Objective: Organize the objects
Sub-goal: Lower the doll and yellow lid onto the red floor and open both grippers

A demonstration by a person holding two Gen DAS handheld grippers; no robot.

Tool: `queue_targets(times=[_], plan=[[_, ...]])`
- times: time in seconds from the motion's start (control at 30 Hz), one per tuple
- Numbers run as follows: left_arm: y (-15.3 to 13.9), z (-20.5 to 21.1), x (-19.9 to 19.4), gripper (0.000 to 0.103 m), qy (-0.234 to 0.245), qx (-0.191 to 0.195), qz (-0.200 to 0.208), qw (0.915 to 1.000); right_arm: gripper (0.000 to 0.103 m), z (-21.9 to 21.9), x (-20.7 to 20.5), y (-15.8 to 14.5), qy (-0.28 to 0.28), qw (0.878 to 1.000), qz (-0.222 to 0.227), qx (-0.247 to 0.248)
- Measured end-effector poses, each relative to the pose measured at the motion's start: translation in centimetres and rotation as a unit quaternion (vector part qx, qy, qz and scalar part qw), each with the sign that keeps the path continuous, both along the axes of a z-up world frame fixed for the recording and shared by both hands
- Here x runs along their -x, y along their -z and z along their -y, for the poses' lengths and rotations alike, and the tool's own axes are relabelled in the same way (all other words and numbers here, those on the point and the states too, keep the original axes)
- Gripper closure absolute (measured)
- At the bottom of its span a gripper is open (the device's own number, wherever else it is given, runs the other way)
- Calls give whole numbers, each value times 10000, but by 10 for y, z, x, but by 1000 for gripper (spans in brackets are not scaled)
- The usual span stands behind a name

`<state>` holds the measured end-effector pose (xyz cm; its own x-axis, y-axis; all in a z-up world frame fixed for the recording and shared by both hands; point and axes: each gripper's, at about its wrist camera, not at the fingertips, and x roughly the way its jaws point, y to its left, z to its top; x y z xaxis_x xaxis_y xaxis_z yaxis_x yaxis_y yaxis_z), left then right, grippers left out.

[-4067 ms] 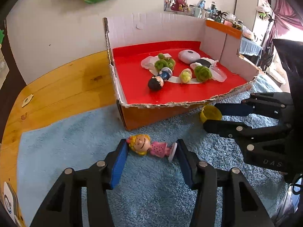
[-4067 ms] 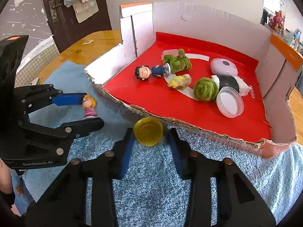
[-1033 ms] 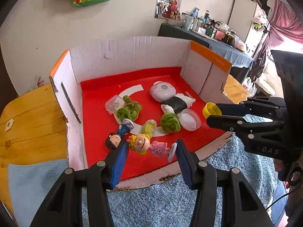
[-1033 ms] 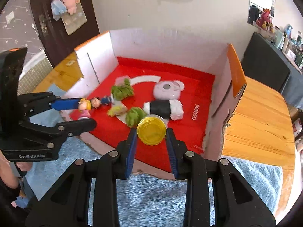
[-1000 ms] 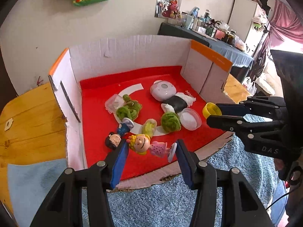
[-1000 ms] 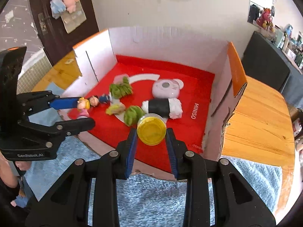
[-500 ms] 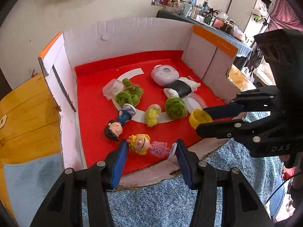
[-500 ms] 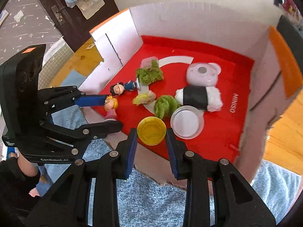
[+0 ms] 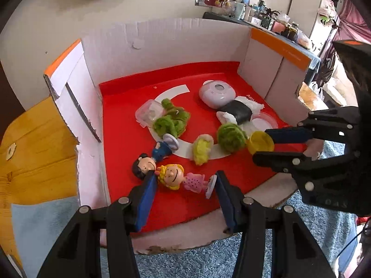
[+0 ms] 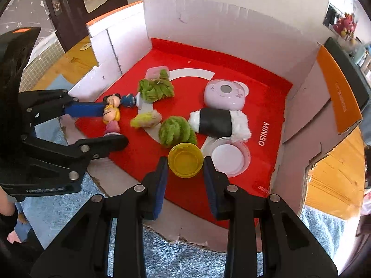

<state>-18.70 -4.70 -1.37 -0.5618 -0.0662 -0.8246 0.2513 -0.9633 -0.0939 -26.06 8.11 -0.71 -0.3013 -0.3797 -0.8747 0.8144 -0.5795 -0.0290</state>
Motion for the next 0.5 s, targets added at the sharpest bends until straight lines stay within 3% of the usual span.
queue_targets(times=[0.5], plan=[[5,1,1,49,-67,0,70,10000,74,-4,7,10,112,9996,251,22]])
